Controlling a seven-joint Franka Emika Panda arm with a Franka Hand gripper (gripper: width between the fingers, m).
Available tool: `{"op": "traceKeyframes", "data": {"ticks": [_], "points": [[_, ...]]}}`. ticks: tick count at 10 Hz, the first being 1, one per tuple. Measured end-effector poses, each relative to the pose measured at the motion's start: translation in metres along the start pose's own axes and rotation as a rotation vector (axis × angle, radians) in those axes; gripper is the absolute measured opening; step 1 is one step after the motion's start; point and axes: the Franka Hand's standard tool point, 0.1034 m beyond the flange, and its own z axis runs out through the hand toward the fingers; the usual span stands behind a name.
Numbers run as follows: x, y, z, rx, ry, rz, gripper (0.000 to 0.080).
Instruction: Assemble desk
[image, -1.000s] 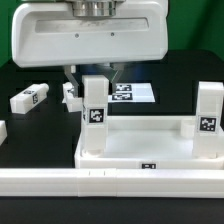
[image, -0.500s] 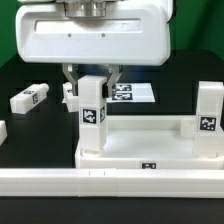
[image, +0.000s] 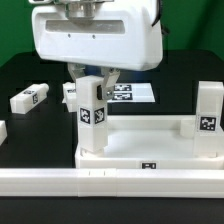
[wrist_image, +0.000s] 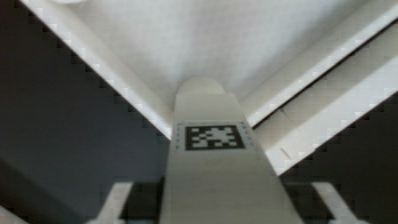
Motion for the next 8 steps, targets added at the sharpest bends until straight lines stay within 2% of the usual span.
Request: {"op": "traceKeyframes", "data": {"ticks": [2,4,5,6,7,8], "points": [[0.0004,0.0001,0.0001,0.005,-0.001,0.068,0.029],[0.0007,0.0003,0.0,0.007,-0.002,0.019,0.0291],[0.0014,0.0008,-0.0001,0.007,-0.002,-0.013,0.0516],[0.0013,0.0006,-0.0002,0.007,-0.001,-0.086,0.0516],[0.0012,0.0001,-0.0003,0.005,0.001,-0.205,0.0621],[0.0008,-0.0008,-0.0004,0.0,0.006,-0.329,0.0641]]}}
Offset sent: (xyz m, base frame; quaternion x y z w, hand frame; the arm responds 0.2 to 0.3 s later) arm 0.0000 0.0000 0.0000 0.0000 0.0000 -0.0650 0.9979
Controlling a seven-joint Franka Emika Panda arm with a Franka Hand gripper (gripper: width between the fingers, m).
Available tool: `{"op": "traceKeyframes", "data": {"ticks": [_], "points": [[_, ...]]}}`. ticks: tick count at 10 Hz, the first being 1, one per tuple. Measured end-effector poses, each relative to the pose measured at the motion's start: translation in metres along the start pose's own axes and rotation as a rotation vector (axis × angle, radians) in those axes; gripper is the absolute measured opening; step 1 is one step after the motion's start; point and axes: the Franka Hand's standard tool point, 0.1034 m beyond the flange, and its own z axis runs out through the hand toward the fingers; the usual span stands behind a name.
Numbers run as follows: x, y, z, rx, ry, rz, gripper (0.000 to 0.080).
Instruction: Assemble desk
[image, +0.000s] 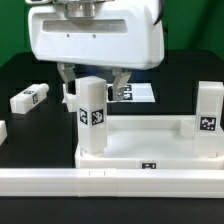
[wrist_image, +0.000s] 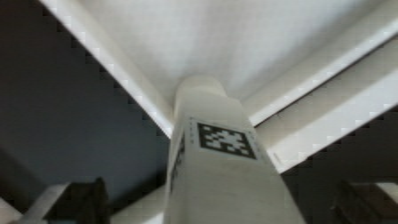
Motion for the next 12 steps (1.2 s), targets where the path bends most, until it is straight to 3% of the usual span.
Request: {"op": "traceKeyframes", "data": {"ticks": [8,12], "points": [[0.0034,-0.0019,-0.0029,-0.019,0.0,-0.816,0.0649],[0.004,0.0,-0.0027,-0.037,-0.003,-1.024,0.0649]]}}
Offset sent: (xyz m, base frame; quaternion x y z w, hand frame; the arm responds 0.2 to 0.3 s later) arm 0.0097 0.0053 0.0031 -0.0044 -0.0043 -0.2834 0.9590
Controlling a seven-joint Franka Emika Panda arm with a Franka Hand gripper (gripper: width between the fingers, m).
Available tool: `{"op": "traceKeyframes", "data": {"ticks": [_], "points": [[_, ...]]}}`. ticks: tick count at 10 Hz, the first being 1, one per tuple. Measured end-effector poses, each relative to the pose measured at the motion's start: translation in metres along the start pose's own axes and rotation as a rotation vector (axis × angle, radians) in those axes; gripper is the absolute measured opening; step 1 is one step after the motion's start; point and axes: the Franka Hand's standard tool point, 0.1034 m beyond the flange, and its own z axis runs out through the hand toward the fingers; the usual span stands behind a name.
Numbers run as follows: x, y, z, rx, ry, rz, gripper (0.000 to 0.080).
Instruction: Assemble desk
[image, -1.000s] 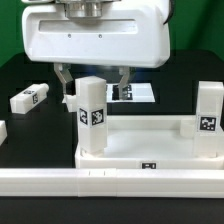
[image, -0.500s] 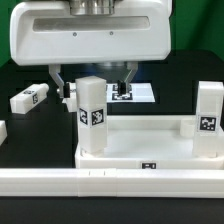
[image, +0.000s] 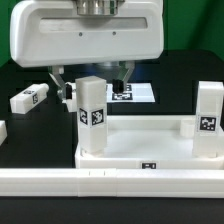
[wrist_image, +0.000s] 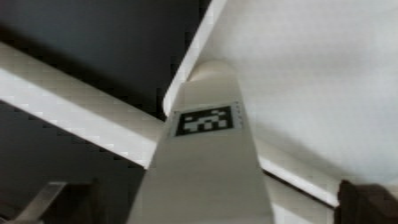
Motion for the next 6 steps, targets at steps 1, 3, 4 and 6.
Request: {"op": "traceKeyframes", "data": {"ticks": [1,3,4,6], "points": [[-0.0001,0.0001,0.0,0.0,0.0,0.0,0.0513],[-0.0001,0.0002,0.0,0.0,0.0,0.003,0.0373],[0.0,0.0002,-0.0001,0.0,0.001,0.009,0.029],[0.0,0.0002,-0.0001,0.001,0.001,0.035,0.029]]}}
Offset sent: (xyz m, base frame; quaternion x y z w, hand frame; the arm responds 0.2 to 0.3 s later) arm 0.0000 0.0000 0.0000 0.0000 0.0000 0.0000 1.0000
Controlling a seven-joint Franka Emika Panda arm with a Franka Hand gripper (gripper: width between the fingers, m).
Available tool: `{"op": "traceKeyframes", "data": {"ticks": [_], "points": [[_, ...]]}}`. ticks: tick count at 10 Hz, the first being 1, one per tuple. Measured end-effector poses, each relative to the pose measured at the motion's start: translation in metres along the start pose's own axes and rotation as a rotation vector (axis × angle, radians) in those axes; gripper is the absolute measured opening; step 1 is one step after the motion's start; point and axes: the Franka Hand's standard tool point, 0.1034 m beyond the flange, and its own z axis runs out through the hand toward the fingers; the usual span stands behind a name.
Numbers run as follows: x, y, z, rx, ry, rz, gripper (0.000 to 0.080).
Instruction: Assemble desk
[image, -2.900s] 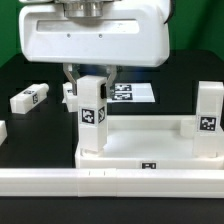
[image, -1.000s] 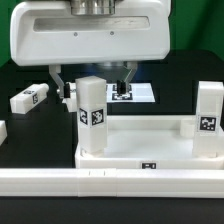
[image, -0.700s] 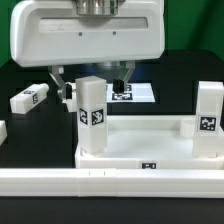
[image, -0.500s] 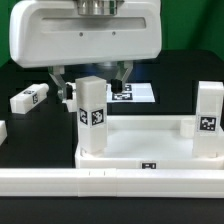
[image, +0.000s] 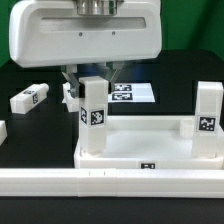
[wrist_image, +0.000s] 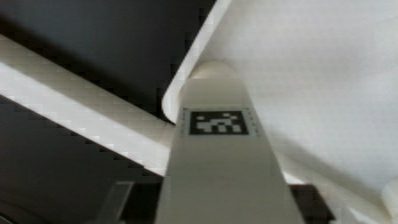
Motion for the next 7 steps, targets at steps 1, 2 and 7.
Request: {"op": "traceKeyframes", "data": {"ticks": [1,2,7], "points": [[0.0,-0.0002,0.0001,0.002,0.002,0.063,0.029],[-0.0004,-0.0007,0.0005,0.01,0.005,0.199,0.029],[-0.0012,-0.0022,0.0015,0.013,0.01,0.738,0.029]]}}
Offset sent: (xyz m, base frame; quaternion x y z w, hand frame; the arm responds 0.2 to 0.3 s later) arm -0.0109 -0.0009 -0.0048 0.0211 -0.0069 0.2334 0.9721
